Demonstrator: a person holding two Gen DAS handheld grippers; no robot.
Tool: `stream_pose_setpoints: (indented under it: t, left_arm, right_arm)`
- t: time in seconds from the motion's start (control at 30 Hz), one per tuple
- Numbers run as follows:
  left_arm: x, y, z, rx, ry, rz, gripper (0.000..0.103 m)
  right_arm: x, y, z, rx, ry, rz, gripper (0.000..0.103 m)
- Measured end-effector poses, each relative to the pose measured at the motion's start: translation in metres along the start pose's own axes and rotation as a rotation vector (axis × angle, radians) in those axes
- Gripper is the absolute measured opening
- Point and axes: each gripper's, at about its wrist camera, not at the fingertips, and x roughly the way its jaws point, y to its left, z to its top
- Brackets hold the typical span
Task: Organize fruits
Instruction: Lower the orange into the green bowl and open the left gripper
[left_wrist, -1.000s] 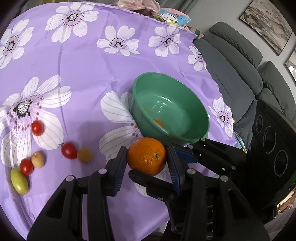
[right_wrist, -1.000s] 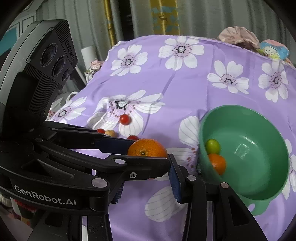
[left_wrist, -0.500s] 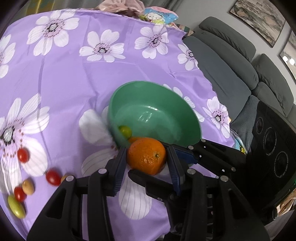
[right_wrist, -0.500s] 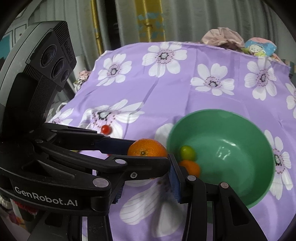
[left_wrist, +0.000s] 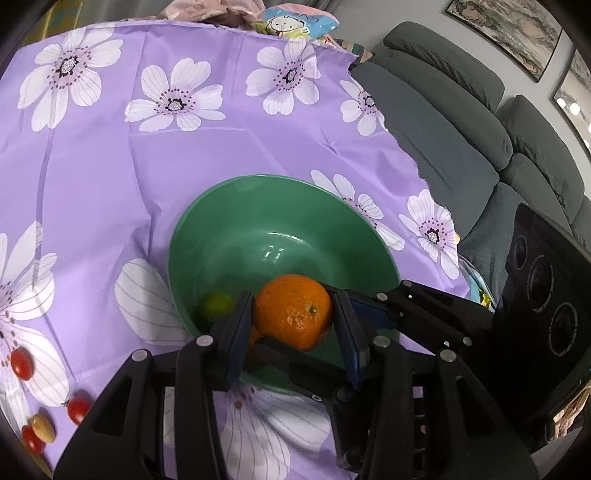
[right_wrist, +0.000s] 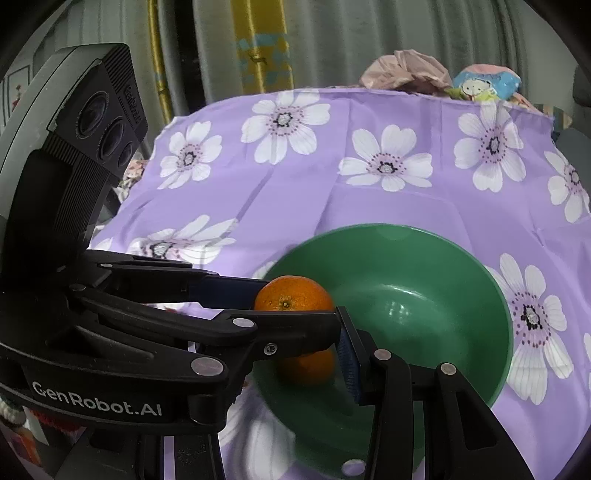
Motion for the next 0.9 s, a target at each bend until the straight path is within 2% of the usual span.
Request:
stream_pose_setpoints:
  t: [0.47, 0.77, 0.9]
  left_arm:
    - [0.026, 0.01, 0.001, -0.031, 0.053, -0.016, 0.043]
    - [0.024, 0.008, -0.002, -0.028, 0.051, 0.022, 0.044]
    - [0.015, 0.007, -0.003, -0.025, 0.03, 0.049, 0.05]
  right_arm:
    - [0.02, -0.012, -0.005, 0.024, 0.063, -0.018, 0.044]
    - [0.018, -0.011, -0.008, 0.03, 0.079, -0.042, 0.045]
    - [0.014, -0.011, -0.008, 0.03, 0.078, -0.07, 0.045]
